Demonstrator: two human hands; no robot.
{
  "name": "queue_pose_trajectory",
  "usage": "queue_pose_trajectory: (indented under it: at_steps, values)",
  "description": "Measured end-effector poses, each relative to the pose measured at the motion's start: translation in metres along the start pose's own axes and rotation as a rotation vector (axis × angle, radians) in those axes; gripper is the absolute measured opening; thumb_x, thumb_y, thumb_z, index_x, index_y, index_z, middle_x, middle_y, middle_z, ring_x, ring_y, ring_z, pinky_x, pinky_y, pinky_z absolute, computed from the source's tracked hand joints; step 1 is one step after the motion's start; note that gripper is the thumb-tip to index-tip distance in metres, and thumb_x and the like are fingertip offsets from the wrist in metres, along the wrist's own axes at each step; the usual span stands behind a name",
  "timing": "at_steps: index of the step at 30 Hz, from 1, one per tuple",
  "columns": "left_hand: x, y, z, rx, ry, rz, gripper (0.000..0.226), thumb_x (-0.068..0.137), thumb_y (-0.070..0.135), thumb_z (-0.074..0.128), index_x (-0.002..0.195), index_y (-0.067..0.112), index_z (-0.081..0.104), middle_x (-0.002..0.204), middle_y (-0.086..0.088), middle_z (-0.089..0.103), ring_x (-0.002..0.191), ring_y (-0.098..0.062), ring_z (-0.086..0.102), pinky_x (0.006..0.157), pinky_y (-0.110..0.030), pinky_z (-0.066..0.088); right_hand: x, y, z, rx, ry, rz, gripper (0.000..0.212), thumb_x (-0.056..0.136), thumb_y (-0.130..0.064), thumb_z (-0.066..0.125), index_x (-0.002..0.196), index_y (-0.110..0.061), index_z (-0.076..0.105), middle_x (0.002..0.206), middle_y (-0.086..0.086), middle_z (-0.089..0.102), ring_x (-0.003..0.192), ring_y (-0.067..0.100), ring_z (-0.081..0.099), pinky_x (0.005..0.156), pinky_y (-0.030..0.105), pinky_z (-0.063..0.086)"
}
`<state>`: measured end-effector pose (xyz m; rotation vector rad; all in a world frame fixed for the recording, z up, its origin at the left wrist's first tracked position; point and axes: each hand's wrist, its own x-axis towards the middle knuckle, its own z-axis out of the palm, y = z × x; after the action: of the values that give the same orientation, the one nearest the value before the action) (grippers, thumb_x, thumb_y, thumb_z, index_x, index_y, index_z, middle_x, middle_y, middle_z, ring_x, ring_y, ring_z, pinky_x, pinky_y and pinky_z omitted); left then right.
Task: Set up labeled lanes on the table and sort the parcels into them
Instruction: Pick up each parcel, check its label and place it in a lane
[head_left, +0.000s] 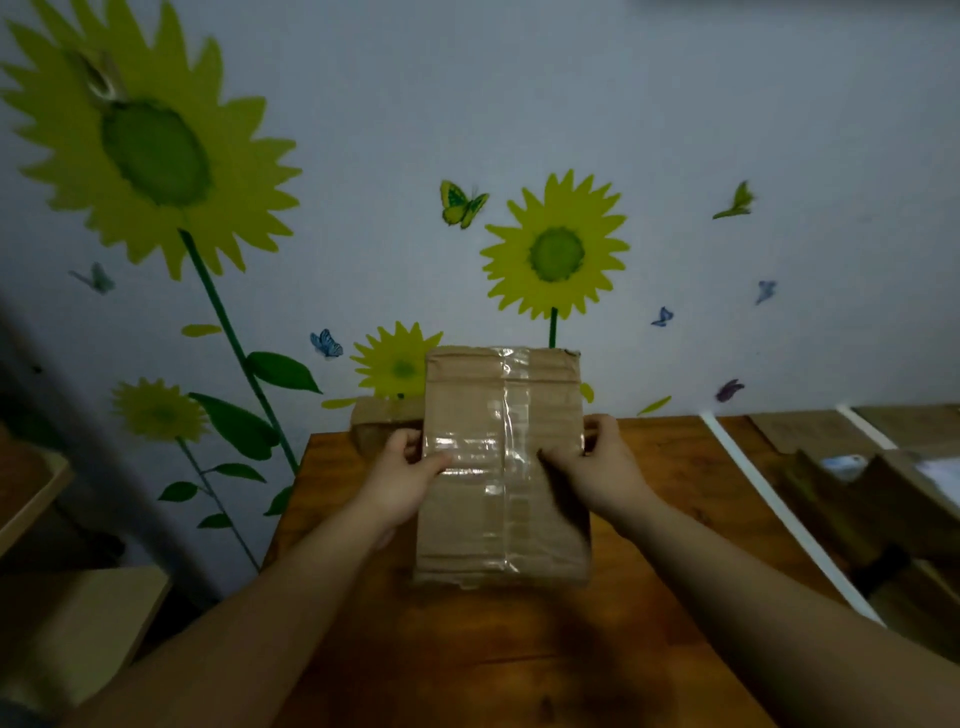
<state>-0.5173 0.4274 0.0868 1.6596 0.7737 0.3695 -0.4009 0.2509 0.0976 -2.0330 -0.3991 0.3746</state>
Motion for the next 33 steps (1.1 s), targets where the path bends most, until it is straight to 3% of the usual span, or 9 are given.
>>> queue_pose_trajectory:
  at_steps: [5, 10, 15, 18, 20, 23, 26, 29, 33]
  values:
    - [-0.025, 0.033, 0.025, 0.067, 0.001, 0.069, 0.054, 0.094, 0.046, 0.047, 0.142, 0.025, 0.036, 0.118, 0.004, 0.053, 0.105, -0.016, 0.053, 0.088, -0.035, 0.048, -0.017, 0.005, -0.054, 0.039, -0.004, -0.076, 0.048, 0.084, -0.024, 0.07, 0.121, -0.023, 0.04, 0.109, 0.0, 0.058, 0.099, 0.019, 0.059, 0.091, 0.043, 0.051]
    - [-0.057, 0.067, 0.081, -0.129, -0.019, -0.037, 0.047, 0.094, 0.062, 0.021, 0.119, 0.035, 0.05, 0.11, 0.003, 0.062, 0.104, -0.02, 0.057, 0.088, -0.043, 0.05, -0.03, 0.022, -0.118, 0.161, -0.002, -0.058, 0.047, 0.087, -0.065, 0.046, 0.11, -0.024, 0.049, 0.111, 0.001, 0.056, 0.105, 0.022, 0.056, 0.095, 0.05, 0.047]
    - [-0.093, 0.082, 0.137, -0.072, 0.004, 0.019, 0.026, 0.093, 0.034, 0.055, 0.109, 0.014, 0.051, 0.103, -0.01, 0.061, 0.084, -0.021, 0.06, 0.077, -0.04, 0.05, -0.045, 0.052, -0.176, 0.183, 0.047, -0.028, 0.04, 0.093, -0.057, 0.039, 0.099, -0.02, 0.052, 0.106, 0.004, 0.06, 0.097, 0.022, 0.058, 0.091, 0.048, 0.049]
    - [-0.114, 0.08, 0.158, -0.075, -0.035, 0.049, 0.057, 0.089, 0.014, 0.06, 0.139, 0.024, 0.035, 0.101, -0.008, 0.062, 0.093, -0.03, 0.063, 0.083, -0.045, 0.051, -0.056, 0.068, -0.203, 0.251, -0.029, -0.063, 0.023, 0.094, -0.035, 0.052, 0.114, -0.028, 0.047, 0.109, 0.005, 0.062, 0.093, 0.02, 0.063, 0.086, 0.043, 0.055]
    - [-0.13, 0.08, 0.167, -0.079, -0.066, 0.06, 0.06, 0.089, 0.01, 0.06, 0.139, 0.03, 0.036, 0.103, -0.007, 0.064, 0.095, -0.027, 0.062, 0.081, -0.041, 0.05, -0.065, 0.074, -0.216, 0.285, -0.089, -0.078, 0.034, 0.092, -0.02, 0.056, 0.121, -0.034, 0.044, 0.107, 0.003, 0.063, 0.091, 0.02, 0.066, 0.078, 0.037, 0.058]
    - [-0.151, 0.084, 0.179, -0.144, -0.038, 0.022, 0.021, 0.095, 0.037, 0.049, 0.112, 0.024, 0.052, 0.109, -0.004, 0.064, 0.095, -0.017, 0.06, 0.079, -0.036, 0.049, -0.084, 0.079, -0.232, 0.268, -0.095, -0.086, 0.027, 0.092, -0.023, 0.059, 0.116, -0.024, 0.047, 0.103, 0.0, 0.058, 0.089, 0.016, 0.062, 0.065, 0.026, 0.053]
    - [-0.164, 0.09, 0.186, -0.161, -0.005, 0.012, 0.038, 0.094, 0.053, 0.04, 0.109, 0.02, 0.053, 0.105, -0.007, 0.066, 0.1, -0.024, 0.061, 0.085, -0.042, 0.048, -0.1, 0.08, -0.243, 0.219, -0.001, -0.103, 0.037, 0.092, -0.045, 0.053, 0.106, -0.011, 0.052, 0.1, 0.006, 0.059, 0.093, 0.02, 0.058, 0.08, 0.039, 0.05]
    - [-0.18, 0.092, 0.189, -0.227, -0.02, 0.021, 0.021, 0.095, 0.028, 0.047, 0.11, 0.014, 0.05, 0.109, -0.012, 0.06, 0.093, -0.021, 0.059, 0.066, -0.033, 0.045, -0.117, 0.082, -0.252, 0.205, 0.085, -0.114, 0.033, 0.091, -0.034, 0.057, 0.104, -0.005, 0.052, 0.095, 0.01, 0.058, 0.089, 0.023, 0.057, 0.082, 0.045, 0.048]
    - [-0.206, 0.086, 0.185, -0.271, -0.134, 0.067, 0.048, 0.089, -0.002, 0.045, 0.133, 0.016, 0.043, 0.113, -0.006, 0.058, 0.094, -0.018, 0.057, 0.065, -0.029, 0.045, -0.15, 0.081, -0.261, 0.302, -0.022, -0.153, 0.039, 0.085, -0.018, 0.066, 0.117, -0.026, 0.045, 0.11, -0.007, 0.056, 0.092, 0.005, 0.056, 0.076, 0.025, 0.05]
